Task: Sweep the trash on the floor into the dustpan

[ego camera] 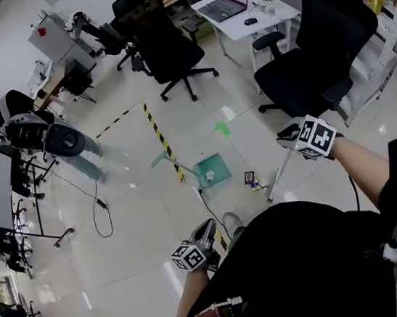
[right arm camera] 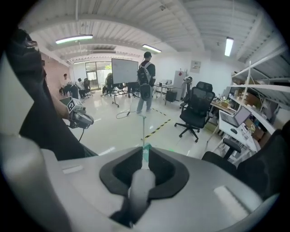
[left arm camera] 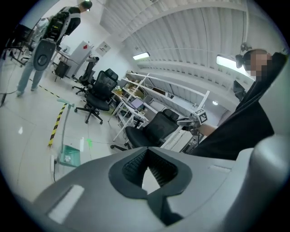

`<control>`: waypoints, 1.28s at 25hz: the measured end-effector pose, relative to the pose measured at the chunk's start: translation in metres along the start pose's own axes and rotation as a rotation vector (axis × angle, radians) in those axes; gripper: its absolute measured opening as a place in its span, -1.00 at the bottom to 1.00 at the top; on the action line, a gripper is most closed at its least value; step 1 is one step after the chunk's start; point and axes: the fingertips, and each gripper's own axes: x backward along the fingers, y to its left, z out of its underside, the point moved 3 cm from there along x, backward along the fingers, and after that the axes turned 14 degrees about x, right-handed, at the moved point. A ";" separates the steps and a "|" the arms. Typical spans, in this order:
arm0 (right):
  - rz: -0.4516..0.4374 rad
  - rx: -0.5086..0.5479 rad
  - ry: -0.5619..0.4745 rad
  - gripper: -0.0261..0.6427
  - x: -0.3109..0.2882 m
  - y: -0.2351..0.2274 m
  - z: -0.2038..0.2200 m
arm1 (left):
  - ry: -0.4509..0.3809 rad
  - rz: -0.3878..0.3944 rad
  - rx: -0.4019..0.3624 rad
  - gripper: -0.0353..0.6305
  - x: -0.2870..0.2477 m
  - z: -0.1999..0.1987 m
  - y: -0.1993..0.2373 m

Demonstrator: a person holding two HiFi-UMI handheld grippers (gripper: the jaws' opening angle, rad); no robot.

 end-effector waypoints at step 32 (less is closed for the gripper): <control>0.006 -0.186 0.007 -0.85 0.051 0.136 0.087 | -0.103 -0.038 -0.026 -0.89 0.101 0.069 -0.064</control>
